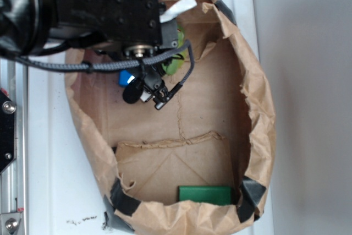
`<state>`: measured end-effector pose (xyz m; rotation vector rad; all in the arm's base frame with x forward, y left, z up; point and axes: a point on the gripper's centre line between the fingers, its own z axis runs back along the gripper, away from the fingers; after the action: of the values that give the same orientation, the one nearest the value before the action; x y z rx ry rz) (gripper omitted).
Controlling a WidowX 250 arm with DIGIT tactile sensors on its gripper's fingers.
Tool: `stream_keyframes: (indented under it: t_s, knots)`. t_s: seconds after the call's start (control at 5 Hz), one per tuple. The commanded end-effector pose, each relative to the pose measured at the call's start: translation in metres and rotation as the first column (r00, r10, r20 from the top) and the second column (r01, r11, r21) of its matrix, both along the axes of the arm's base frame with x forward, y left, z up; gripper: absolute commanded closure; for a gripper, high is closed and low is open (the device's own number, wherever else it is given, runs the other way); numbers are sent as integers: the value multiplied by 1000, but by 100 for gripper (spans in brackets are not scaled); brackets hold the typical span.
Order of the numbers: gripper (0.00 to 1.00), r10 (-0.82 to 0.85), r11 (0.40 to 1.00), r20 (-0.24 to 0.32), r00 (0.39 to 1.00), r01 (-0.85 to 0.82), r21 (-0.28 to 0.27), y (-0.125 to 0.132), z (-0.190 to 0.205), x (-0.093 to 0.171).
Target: Grab the blue block.
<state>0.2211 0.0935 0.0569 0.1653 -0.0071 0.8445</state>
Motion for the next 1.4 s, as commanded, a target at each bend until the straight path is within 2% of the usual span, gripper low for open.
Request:
stream_keyframes:
  t_s: [0.0, 0.2, 0.4, 0.8, 1.0, 1.2]
  knots:
    - [0, 254, 967, 25, 967, -254, 7, 22, 13, 28]
    - [0, 328, 944, 0, 945, -328, 25, 21, 7, 34]
    - [0, 356, 934, 0, 935, -356, 41, 20, 4, 35]
    - [0, 297, 953, 34, 954, -298, 61, 13, -7, 23]
    - [0, 288, 957, -31, 957, -287, 38, 13, -15, 21]
    - [0, 255, 967, -54, 965, -256, -4, 11, -15, 20]
